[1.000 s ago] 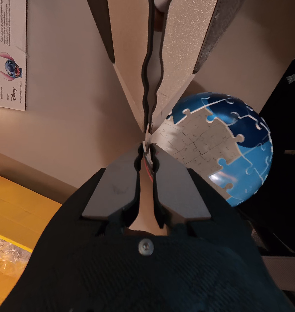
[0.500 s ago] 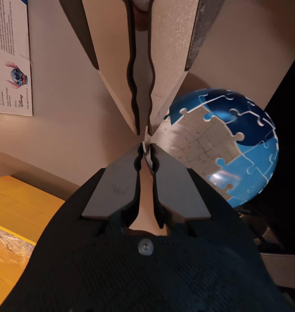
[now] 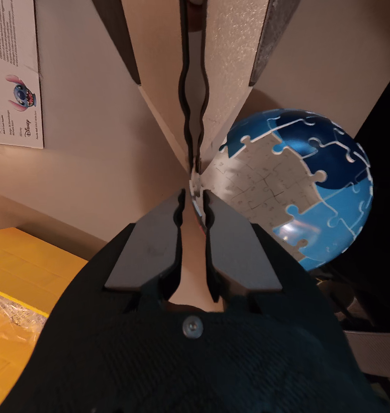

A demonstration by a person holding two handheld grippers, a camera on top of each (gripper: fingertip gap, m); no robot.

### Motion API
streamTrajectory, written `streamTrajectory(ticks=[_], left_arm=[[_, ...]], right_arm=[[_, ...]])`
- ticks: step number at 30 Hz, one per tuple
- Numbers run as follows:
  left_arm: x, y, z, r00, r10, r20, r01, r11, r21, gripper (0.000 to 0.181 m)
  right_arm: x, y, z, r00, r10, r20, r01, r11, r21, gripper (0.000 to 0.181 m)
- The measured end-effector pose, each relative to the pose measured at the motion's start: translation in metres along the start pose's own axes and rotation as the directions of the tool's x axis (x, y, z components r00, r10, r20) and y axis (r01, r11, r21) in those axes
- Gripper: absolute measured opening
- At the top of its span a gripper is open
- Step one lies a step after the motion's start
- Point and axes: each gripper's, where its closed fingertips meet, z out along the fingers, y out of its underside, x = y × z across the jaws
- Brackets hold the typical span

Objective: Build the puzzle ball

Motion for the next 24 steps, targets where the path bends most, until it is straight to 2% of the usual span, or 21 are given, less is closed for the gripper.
streamTrajectory(ticks=[5, 7, 19, 24], left_arm=[[-0.0003, -0.0023, -0.0085, 1.000, -0.014, -0.003, 0.014, 0.999, 0.033, 0.015], [0.0021, -0.0046, -0.0098, 1.000, -0.006, -0.008, 0.006, 0.999, 0.044, 0.010], [0.0024, -0.0032, -0.0025, 1.000, 0.004, 0.003, -0.004, 1.000, 0.015, 0.006], [0.0028, 0.0020, -0.0040, 1.000, -0.004, -0.016, 0.004, 1.000, 0.009, 0.011]], right_arm=[[-0.0005, 0.0006, 0.0003, 1.000, 0.001, -0.001, -0.001, 1.000, -0.002, 0.000], [-0.0004, 0.0004, 0.0004, 1.000, -0.002, -0.006, 0.002, 1.000, -0.002, 0.000], [-0.0008, -0.0044, -0.0013, 0.987, -0.121, -0.103, 0.122, 0.993, 0.005, 0.000], [0.0000, -0.0066, -0.0025, 0.977, -0.165, -0.134, 0.168, 0.986, 0.012, 0.000]])
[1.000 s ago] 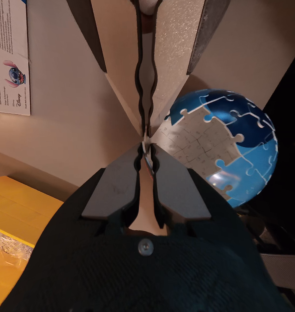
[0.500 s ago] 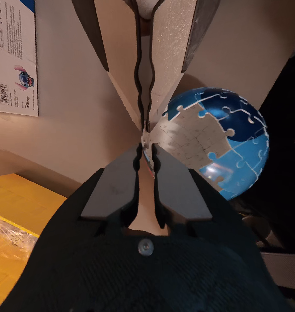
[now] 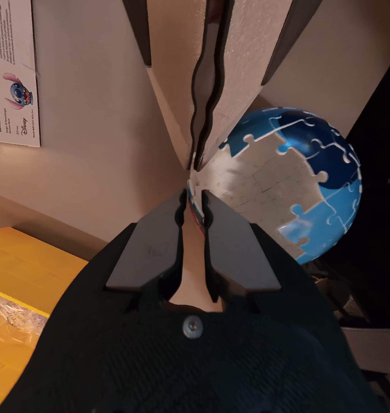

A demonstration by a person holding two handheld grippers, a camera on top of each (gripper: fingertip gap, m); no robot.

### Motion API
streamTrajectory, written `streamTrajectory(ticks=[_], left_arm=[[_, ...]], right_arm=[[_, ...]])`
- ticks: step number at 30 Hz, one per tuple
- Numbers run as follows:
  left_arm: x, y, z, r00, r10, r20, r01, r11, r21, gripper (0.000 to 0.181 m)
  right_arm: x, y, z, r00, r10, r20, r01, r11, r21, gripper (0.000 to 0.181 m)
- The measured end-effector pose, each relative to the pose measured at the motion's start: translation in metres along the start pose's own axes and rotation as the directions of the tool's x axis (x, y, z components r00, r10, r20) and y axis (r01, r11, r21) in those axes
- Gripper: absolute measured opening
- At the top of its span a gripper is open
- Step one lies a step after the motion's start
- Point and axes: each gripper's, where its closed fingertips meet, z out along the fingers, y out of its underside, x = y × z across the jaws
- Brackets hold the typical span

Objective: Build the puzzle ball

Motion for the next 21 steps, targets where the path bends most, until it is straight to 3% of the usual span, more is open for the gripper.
streamTrajectory(ticks=[13, 19, 21], left_arm=[[-0.0034, -0.0044, 0.0018, 1.000, -0.029, -0.001, 0.029, 0.999, 0.018, 0.007], [-0.0054, -0.0035, 0.0017, 0.999, -0.014, 0.044, 0.014, 1.000, 0.008, 0.004], [-0.0060, -0.0032, 0.0016, 0.998, -0.006, 0.055, 0.006, 1.000, -0.002, 0.003]], right_arm=[[0.0028, -0.0017, 0.0000, 0.997, -0.058, -0.043, 0.057, 0.998, -0.010, 0.001], [0.0010, -0.0022, 0.0006, 0.999, 0.029, 0.015, -0.029, 1.000, 0.006, 0.001], [0.0030, -0.0010, 0.0010, 0.993, 0.104, 0.054, -0.105, 0.994, 0.006, 0.009]])
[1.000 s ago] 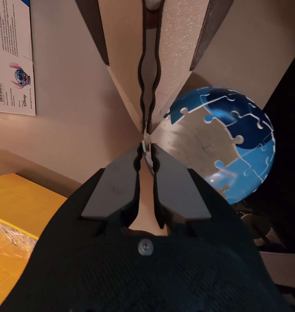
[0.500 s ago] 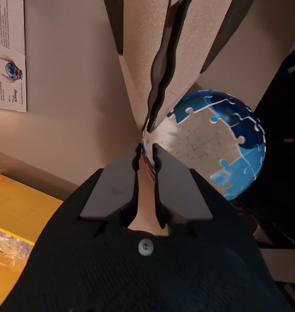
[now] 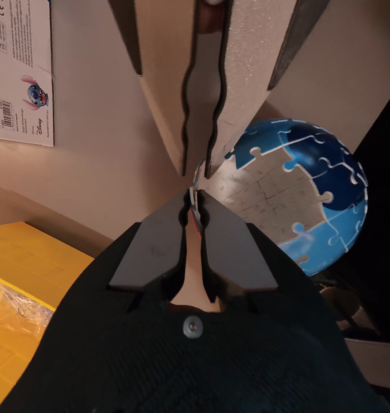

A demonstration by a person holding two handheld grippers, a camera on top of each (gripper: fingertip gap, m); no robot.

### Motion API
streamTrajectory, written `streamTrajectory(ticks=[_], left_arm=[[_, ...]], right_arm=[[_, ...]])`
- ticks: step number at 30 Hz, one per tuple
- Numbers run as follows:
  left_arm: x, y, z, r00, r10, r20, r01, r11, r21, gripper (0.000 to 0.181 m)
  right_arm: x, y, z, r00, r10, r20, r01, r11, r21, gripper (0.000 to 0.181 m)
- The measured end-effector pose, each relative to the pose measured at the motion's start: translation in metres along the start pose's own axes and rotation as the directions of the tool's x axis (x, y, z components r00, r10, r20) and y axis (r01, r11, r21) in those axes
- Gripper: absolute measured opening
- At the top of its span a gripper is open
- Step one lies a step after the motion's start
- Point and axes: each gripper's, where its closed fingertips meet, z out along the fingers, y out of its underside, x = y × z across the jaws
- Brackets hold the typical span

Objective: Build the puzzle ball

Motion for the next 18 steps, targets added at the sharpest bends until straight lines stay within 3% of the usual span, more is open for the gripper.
streamTrajectory(ticks=[5, 8, 12, 18], left_arm=[[0.000, 0.003, 0.001, 1.000, 0.019, 0.011, -0.019, 1.000, -0.019, 0.002], [0.000, 0.004, 0.002, 1.000, 0.010, 0.003, -0.010, 1.000, -0.022, 0.003], [0.002, 0.004, 0.003, 1.000, 0.007, -0.019, -0.007, 1.000, -0.017, 0.006], [-0.001, 0.007, -0.009, 1.000, 0.001, 0.002, -0.001, 1.000, -0.012, 0.011]], right_arm=[[0.001, 0.001, 0.004, 0.995, 0.033, 0.089, -0.032, 0.999, -0.015, 0.019], [-0.003, -0.001, 0.007, 0.994, -0.036, 0.104, 0.039, 0.999, -0.029, 0.003], [-0.001, 0.000, 0.008, 0.992, -0.101, 0.078, 0.106, 0.992, -0.064, 0.000], [-0.001, -0.001, 0.008, 0.994, -0.081, 0.074, 0.085, 0.995, -0.046, 0.000]])
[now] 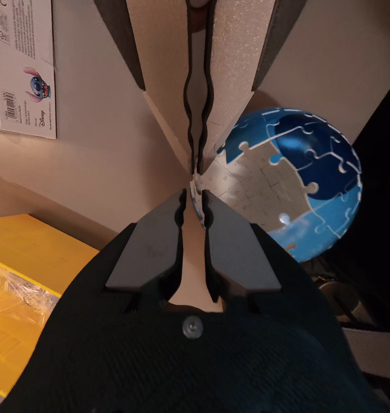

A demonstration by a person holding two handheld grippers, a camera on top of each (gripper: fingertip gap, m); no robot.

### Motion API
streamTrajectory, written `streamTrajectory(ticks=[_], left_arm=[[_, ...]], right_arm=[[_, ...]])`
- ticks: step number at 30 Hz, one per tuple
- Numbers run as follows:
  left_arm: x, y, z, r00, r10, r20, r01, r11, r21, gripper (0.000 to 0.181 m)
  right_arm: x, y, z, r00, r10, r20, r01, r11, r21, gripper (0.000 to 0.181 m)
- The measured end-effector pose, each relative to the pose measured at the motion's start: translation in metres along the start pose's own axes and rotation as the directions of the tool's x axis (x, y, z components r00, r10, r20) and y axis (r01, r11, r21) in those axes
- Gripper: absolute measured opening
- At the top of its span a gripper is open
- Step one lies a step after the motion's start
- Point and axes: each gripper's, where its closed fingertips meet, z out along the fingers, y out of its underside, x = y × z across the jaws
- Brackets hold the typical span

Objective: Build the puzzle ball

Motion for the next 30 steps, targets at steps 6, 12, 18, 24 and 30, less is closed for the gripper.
streamTrajectory(ticks=[6, 12, 18, 24, 30], left_arm=[[0.000, 0.003, -0.006, 1.000, 0.004, 0.009, -0.004, 1.000, 0.002, 0.007], [0.000, 0.001, -0.002, 0.999, 0.035, 0.007, -0.035, 0.999, -0.017, 0.003], [-0.001, 0.003, -0.002, 0.998, 0.070, -0.009, -0.070, 0.995, -0.074, 0.003], [0.001, 0.000, 0.002, 0.996, 0.084, -0.034, -0.087, 0.992, -0.095, 0.007], [0.000, -0.005, 0.004, 0.996, 0.078, -0.032, -0.081, 0.994, -0.077, 0.005]], right_arm=[[0.000, -0.001, -0.001, 1.000, -0.004, -0.024, 0.005, 1.000, 0.019, 0.000], [0.001, 0.002, -0.001, 0.999, -0.017, -0.047, 0.017, 1.000, -0.006, 0.000], [0.001, 0.002, -0.001, 0.995, -0.035, -0.088, 0.032, 0.999, -0.032, 0.000], [0.001, 0.002, -0.002, 0.994, -0.039, -0.101, 0.034, 0.998, -0.048, 0.000], [0.002, 0.003, -0.004, 0.994, -0.034, -0.106, 0.029, 0.998, -0.050, 0.000]])
